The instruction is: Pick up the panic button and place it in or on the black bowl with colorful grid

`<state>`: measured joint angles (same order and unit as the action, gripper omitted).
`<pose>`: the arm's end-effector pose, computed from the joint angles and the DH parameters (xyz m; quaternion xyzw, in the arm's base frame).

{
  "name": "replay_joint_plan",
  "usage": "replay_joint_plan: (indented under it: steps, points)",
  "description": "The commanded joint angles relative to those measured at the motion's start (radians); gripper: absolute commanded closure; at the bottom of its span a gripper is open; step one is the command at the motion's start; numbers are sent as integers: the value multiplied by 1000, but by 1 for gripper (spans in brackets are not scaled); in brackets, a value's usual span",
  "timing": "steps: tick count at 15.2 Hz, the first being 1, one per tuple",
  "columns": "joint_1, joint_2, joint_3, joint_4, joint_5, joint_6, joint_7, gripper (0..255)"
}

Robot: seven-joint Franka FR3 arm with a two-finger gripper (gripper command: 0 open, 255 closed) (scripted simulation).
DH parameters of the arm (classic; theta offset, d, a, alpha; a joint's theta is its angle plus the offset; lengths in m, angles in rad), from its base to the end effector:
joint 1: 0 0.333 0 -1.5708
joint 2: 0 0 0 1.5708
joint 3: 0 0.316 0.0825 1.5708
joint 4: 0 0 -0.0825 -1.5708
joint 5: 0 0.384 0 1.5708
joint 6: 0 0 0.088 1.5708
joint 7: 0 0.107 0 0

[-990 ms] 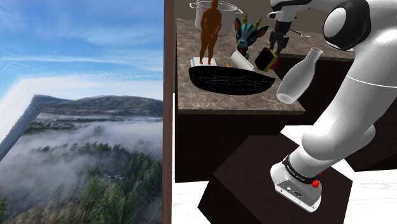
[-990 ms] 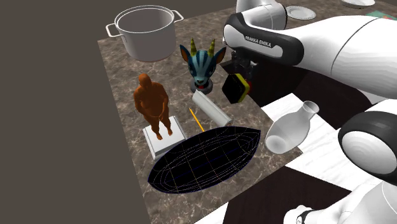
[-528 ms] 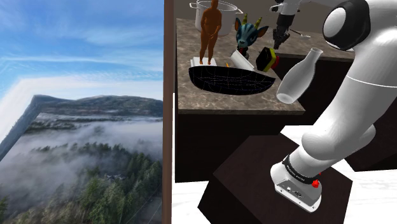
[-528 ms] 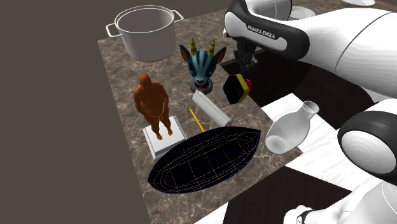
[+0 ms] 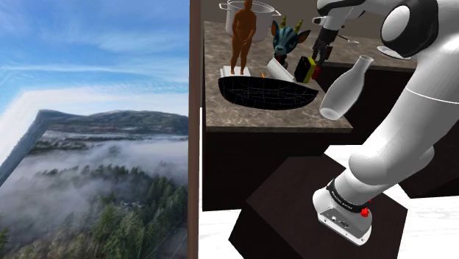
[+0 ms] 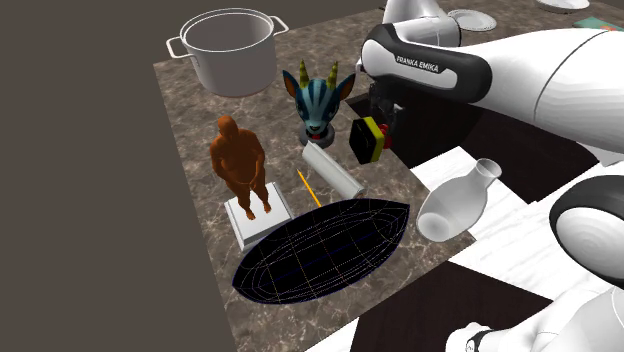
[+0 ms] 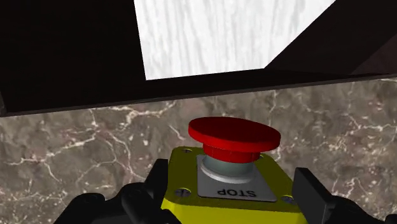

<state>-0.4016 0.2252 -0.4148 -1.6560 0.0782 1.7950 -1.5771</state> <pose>0.4416 -0.4324 0.4802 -0.9305 -0.3647 0.0190 0.0283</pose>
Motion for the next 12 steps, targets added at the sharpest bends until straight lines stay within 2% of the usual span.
replay_joint_plan:
  steps: [1,7,12]
  points:
    - [0,-13,-3,-52,15,48,30,0]
    - [1,0,0,-125,23,132,24,0]
    - [1,0,0,-125,23,132,24,0]
